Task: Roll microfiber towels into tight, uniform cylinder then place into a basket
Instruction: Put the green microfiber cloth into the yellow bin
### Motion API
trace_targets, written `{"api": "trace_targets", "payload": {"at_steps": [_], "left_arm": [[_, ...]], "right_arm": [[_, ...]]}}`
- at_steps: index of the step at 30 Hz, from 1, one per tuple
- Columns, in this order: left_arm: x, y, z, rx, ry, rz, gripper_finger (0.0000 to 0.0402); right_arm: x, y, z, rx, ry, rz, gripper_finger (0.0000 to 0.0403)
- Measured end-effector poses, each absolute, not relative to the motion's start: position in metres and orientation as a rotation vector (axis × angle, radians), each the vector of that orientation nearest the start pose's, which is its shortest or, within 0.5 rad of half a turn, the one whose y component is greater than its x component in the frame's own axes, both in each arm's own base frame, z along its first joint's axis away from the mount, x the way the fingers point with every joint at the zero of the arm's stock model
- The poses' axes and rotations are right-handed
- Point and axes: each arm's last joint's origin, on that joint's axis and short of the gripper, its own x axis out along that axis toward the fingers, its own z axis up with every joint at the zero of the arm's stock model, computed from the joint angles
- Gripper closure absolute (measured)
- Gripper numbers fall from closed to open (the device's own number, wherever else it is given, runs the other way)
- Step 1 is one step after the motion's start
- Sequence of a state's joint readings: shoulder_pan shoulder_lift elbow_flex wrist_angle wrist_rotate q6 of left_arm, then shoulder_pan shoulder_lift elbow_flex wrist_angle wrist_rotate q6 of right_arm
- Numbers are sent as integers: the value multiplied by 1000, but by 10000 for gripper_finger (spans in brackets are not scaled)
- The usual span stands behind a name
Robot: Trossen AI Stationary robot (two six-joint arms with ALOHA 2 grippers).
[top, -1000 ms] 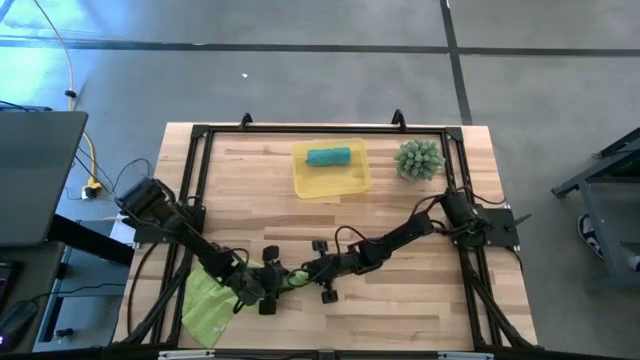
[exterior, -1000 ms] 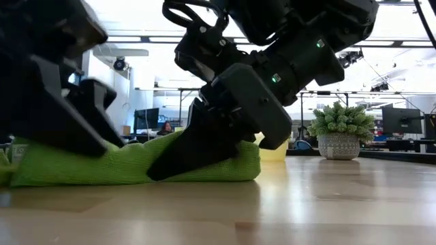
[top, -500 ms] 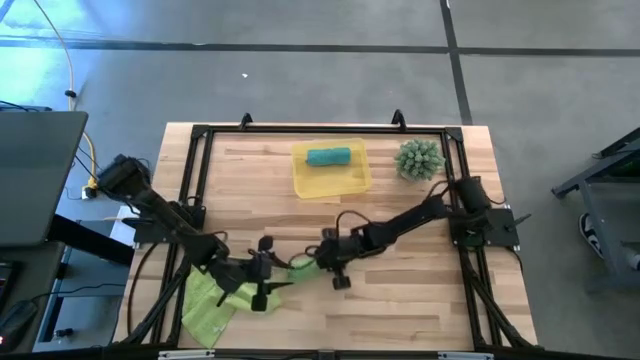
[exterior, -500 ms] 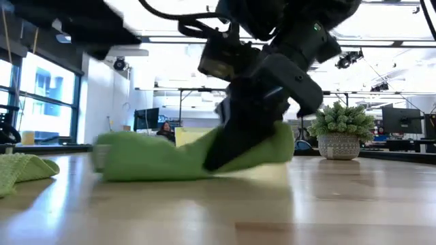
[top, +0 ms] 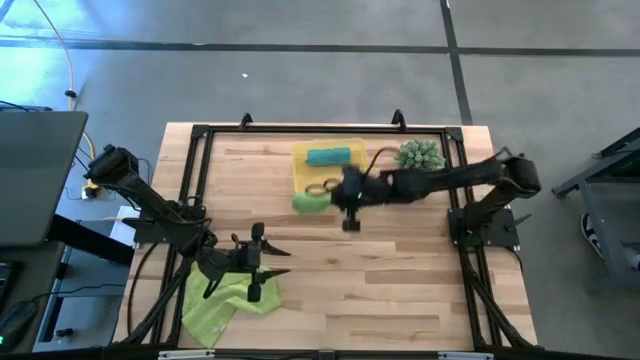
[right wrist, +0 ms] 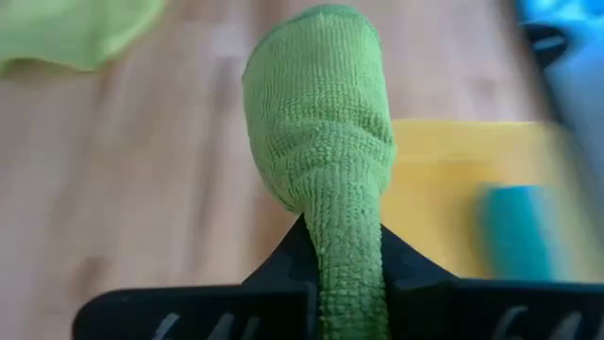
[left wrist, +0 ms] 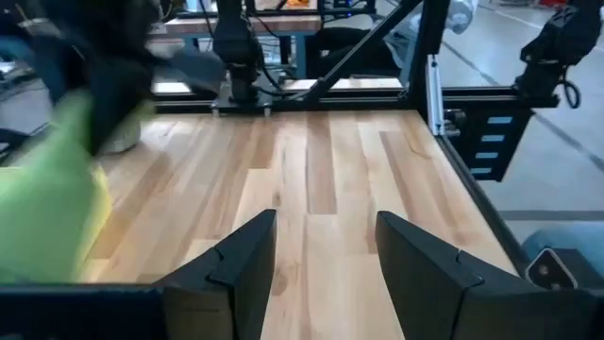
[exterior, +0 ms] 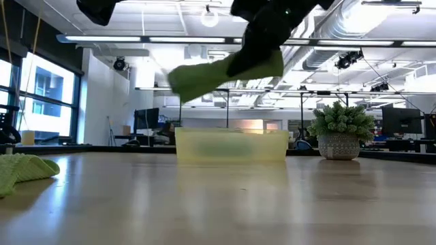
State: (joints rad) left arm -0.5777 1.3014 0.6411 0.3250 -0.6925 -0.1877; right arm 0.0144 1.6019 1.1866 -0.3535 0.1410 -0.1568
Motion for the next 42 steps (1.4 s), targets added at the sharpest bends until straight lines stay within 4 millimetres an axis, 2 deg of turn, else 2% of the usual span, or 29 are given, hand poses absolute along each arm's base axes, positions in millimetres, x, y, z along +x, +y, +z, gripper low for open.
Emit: {"api": "trace_targets", "payload": {"at_steps": [3, 7, 11, 16, 22, 27, 30, 38, 42], "left_arm": [[233, -129, 225, 17, 262, 144, 229], [232, -129, 223, 26, 274, 145, 229], [232, -129, 223, 27, 276, 141, 229], [232, -129, 221, 40, 297, 135, 229], [230, -128, 218, 61, 323, 142, 229], [232, -125, 218, 62, 325, 160, 229], [233, -122, 218, 64, 322, 188, 229], [237, -114, 218, 56, 319, 227, 229], [239, -110, 218, 51, 317, 247, 229]], "right_arm": [[341, -25, 268, -263, 741, -123, 393], [341, -66, 261, -275, 776, -206, 392], [341, -102, 234, -279, 860, -259, 392], [346, -133, 204, -278, 778, -245, 391], [354, -140, 178, -331, 762, -115, 390], [359, -143, 153, -359, 826, -91, 390], [360, -146, 144, -368, 844, -106, 390], [359, -151, 137, -407, 871, -87, 386], [357, -155, 137, -453, 877, -73, 356]]}}
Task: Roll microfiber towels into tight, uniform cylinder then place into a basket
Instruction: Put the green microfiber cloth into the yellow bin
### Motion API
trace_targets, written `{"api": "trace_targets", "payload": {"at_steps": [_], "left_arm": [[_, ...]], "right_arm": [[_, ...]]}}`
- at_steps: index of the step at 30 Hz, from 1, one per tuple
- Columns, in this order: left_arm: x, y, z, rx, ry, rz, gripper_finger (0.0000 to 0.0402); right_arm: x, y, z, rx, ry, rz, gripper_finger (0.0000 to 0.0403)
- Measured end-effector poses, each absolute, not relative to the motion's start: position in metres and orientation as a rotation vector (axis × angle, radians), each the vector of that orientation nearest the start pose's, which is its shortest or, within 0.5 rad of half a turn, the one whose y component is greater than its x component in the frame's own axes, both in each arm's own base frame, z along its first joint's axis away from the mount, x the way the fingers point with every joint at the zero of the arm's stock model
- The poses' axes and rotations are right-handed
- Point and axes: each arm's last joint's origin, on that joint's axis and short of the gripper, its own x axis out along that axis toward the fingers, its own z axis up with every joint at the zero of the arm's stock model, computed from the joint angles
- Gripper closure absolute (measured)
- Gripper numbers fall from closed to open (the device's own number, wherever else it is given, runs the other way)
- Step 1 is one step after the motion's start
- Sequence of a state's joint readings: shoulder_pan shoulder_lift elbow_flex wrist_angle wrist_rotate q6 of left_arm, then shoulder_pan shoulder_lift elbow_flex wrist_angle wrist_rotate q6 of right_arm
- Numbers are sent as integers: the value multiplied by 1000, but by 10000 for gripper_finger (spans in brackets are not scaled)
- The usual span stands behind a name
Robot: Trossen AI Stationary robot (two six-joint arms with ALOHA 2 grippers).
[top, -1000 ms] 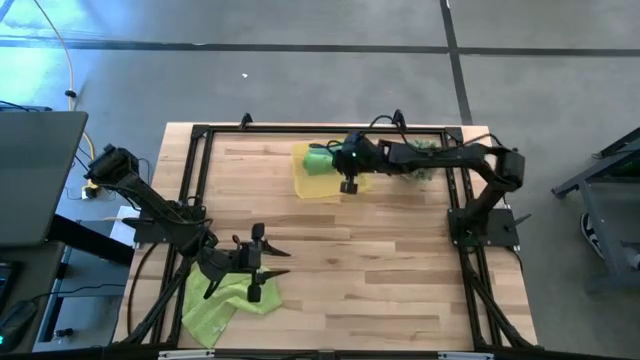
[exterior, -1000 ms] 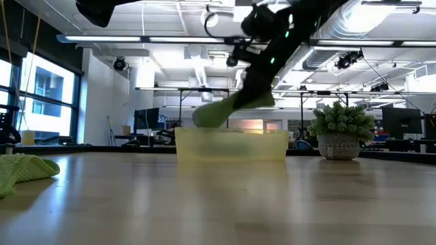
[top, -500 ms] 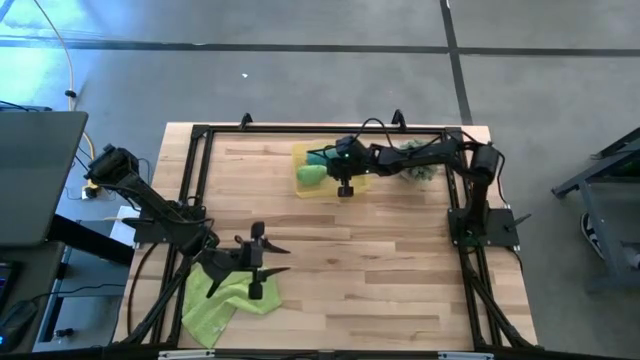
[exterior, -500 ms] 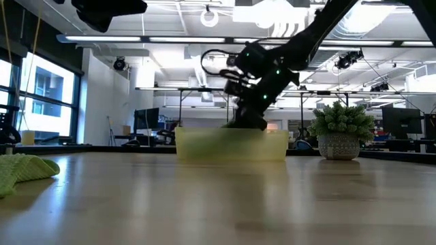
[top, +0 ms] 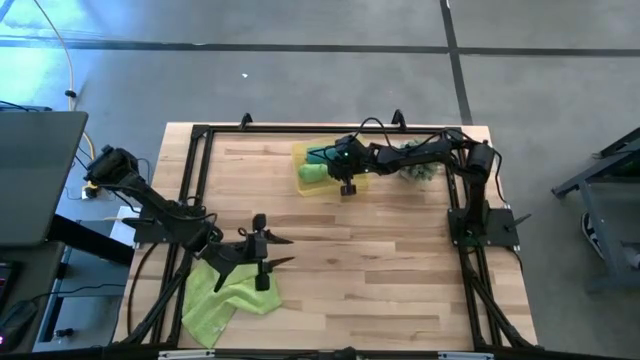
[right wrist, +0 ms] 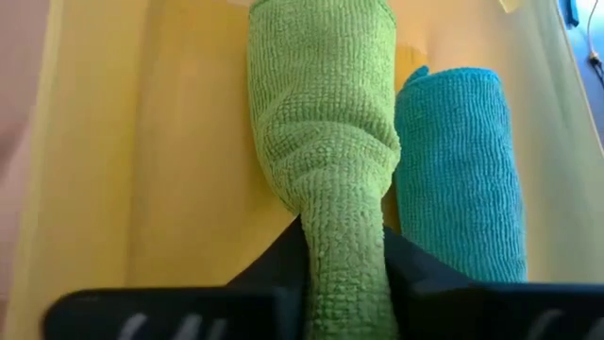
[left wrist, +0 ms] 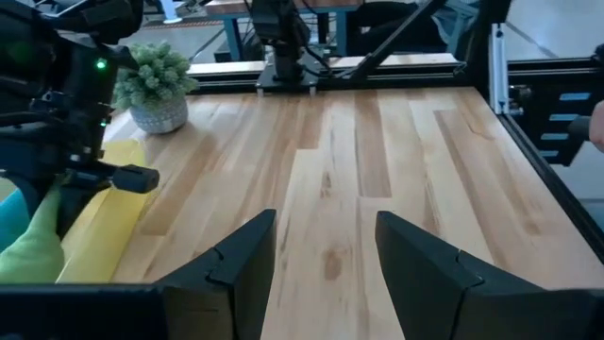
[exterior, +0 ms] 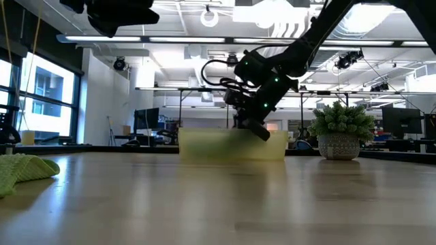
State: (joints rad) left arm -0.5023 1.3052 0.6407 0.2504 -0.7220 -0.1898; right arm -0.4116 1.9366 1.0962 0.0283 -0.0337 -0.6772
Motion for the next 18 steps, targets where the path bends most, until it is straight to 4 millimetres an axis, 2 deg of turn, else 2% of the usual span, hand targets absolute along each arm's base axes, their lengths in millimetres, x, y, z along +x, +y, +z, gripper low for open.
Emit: {"api": "trace_targets", "payload": {"at_steps": [8, 11, 14, 18], "left_arm": [[242, -102, 218, 46, 317, 277, 229], [243, -102, 218, 45, 317, 281, 229], [243, -102, 218, 46, 318, 281, 229], [243, -102, 218, 45, 318, 278, 229]], "right_arm": [[355, -161, 139, -477, 878, -80, 224], [355, -161, 139, -462, 882, -83, 186], [355, -159, 138, -470, 909, -125, 169], [354, -151, 144, -519, 978, -213, 171]]}}
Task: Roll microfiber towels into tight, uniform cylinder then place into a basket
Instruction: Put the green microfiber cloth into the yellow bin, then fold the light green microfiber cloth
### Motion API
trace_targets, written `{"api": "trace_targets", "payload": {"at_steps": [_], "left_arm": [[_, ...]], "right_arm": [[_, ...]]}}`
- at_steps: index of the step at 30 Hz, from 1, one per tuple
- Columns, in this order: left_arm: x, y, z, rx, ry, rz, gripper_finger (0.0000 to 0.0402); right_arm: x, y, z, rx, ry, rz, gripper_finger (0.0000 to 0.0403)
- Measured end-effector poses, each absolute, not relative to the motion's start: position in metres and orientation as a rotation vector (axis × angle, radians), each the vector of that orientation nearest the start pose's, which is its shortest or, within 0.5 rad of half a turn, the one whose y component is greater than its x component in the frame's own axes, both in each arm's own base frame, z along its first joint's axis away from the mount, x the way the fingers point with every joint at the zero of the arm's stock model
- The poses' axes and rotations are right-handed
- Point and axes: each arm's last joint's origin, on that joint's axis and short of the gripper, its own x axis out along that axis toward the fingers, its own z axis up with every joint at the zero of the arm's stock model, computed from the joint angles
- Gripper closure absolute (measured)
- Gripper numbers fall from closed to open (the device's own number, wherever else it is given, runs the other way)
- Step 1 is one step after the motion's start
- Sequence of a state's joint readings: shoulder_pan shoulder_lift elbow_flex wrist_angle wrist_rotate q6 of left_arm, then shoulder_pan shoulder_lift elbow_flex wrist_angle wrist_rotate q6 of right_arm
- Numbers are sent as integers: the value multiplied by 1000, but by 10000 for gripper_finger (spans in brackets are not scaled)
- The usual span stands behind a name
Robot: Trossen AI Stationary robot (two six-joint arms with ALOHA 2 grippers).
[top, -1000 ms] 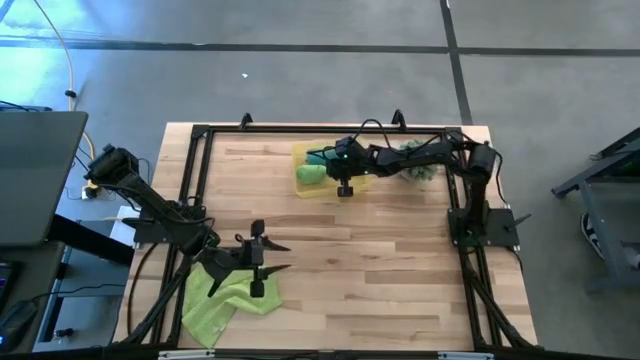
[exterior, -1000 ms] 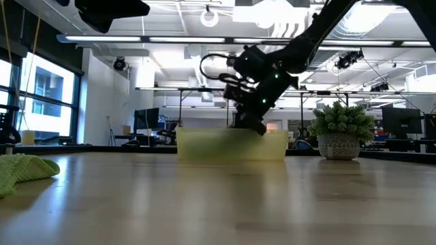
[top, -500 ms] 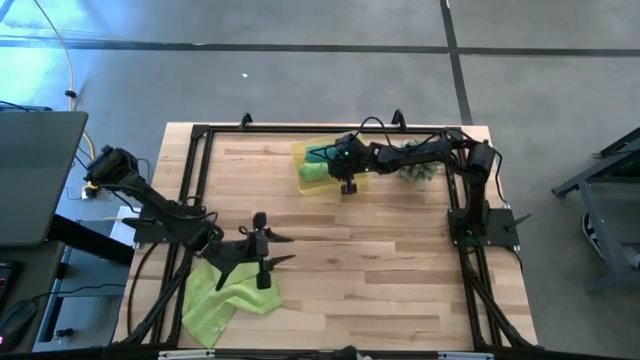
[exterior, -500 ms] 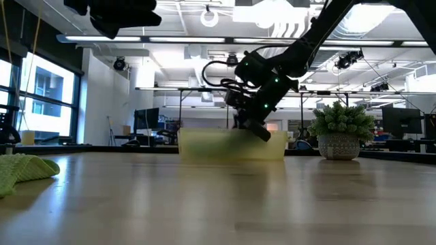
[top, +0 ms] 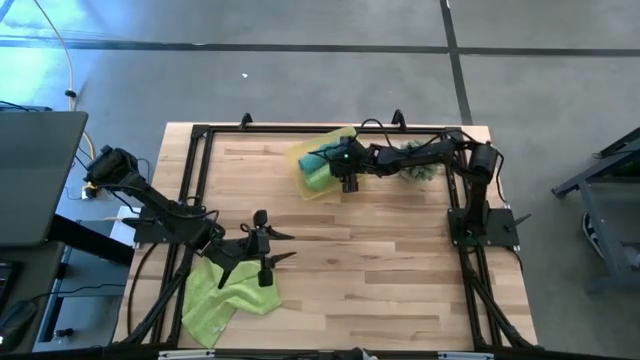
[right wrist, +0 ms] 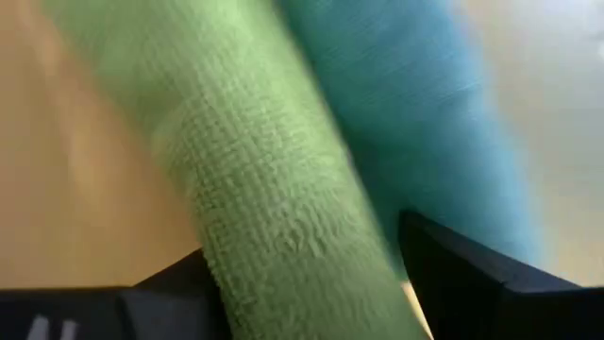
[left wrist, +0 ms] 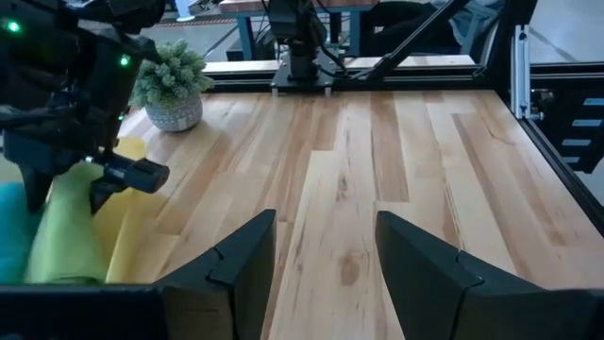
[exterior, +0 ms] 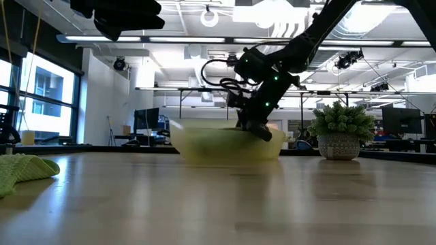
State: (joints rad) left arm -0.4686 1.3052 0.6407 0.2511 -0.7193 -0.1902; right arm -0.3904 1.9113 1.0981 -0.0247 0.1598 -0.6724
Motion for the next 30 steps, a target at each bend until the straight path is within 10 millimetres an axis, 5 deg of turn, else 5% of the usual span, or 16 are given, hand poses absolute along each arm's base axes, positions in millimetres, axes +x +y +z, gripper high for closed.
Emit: {"api": "trace_targets", "payload": {"at_steps": [10, 21, 30], "left_arm": [[243, -102, 219, 39, 310, 277, 229], [244, -102, 221, 29, 293, 275, 229], [244, -101, 222, -87, 269, 301, 229]], "right_arm": [[343, -140, 179, -406, 911, -143, 180], [330, -136, 178, -301, 1008, -88, 180], [308, -125, 235, -221, 883, -189, 180]]}}
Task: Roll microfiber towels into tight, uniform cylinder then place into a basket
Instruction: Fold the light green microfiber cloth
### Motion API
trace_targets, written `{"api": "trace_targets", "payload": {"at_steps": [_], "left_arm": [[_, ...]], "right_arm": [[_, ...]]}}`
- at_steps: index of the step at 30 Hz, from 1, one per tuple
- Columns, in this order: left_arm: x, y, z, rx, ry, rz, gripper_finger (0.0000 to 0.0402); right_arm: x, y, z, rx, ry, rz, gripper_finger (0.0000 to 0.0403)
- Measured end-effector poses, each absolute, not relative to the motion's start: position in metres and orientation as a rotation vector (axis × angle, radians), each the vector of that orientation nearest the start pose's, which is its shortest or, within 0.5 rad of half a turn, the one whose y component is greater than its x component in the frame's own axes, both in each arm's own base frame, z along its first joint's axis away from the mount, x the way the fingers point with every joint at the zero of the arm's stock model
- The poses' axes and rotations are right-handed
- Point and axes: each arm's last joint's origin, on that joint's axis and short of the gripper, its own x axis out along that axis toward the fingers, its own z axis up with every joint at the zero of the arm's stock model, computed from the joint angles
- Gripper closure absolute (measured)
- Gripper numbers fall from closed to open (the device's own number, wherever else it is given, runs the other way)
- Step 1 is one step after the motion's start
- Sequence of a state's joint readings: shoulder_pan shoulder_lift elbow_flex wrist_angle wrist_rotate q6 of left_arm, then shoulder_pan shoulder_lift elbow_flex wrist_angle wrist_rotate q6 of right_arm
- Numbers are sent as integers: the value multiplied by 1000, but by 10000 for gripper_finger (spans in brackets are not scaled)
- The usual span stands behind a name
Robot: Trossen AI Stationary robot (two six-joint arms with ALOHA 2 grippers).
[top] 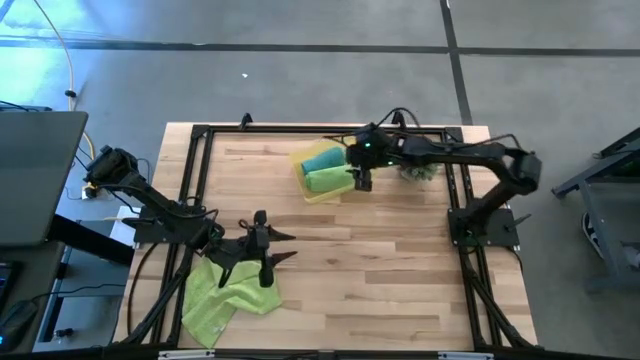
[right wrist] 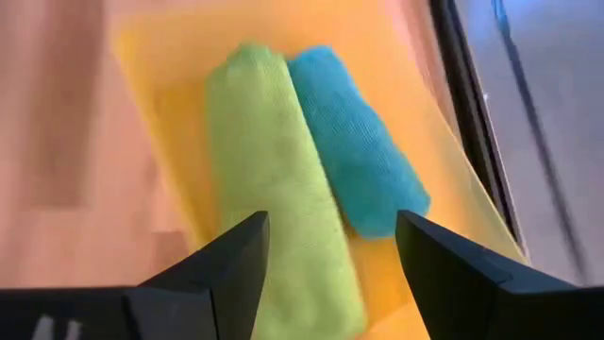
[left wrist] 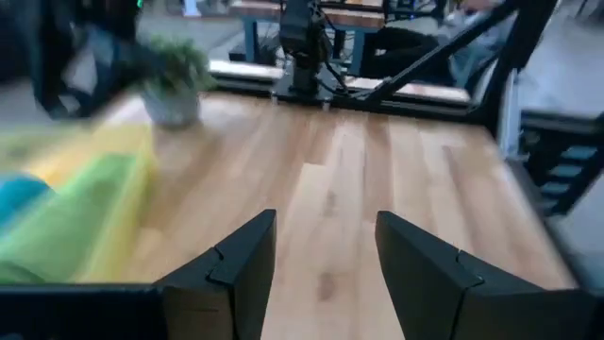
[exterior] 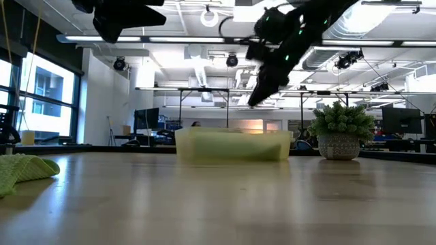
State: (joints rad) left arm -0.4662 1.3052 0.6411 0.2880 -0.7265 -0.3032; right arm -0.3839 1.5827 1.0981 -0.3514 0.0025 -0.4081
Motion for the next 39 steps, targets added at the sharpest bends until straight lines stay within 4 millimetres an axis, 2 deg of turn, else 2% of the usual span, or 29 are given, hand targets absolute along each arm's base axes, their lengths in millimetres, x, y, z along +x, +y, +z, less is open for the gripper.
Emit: {"api": "trace_targets", "payload": {"at_steps": [3, 6, 10, 13, 19, 25, 31, 39], "left_arm": [[246, -101, 217, -256, 316, 214, 229], [250, -105, 199, -437, 455, 128, 229], [246, -121, 170, -631, 715, 45, 229], [241, -135, 153, -675, 868, -26, 229], [224, -157, 131, -507, 999, -63, 229], [212, -167, 118, -395, 1063, -46, 229], [217, -166, 111, -274, 1000, -24, 229], [245, -147, 101, -100, 850, 30, 229]], "right_arm": [[297, -111, 257, -81, 809, -152, 180], [290, -91, 274, 70, 731, 16, 180], [289, -54, 288, 186, 671, 314, 180], [291, -21, 290, 179, 674, 469, 180], [289, 34, 289, 69, 684, 661, 180], [283, 65, 289, 59, 710, 752, 180], [281, 80, 290, 118, 731, 772, 180], [280, 82, 289, 116, 734, 778, 180]]}}
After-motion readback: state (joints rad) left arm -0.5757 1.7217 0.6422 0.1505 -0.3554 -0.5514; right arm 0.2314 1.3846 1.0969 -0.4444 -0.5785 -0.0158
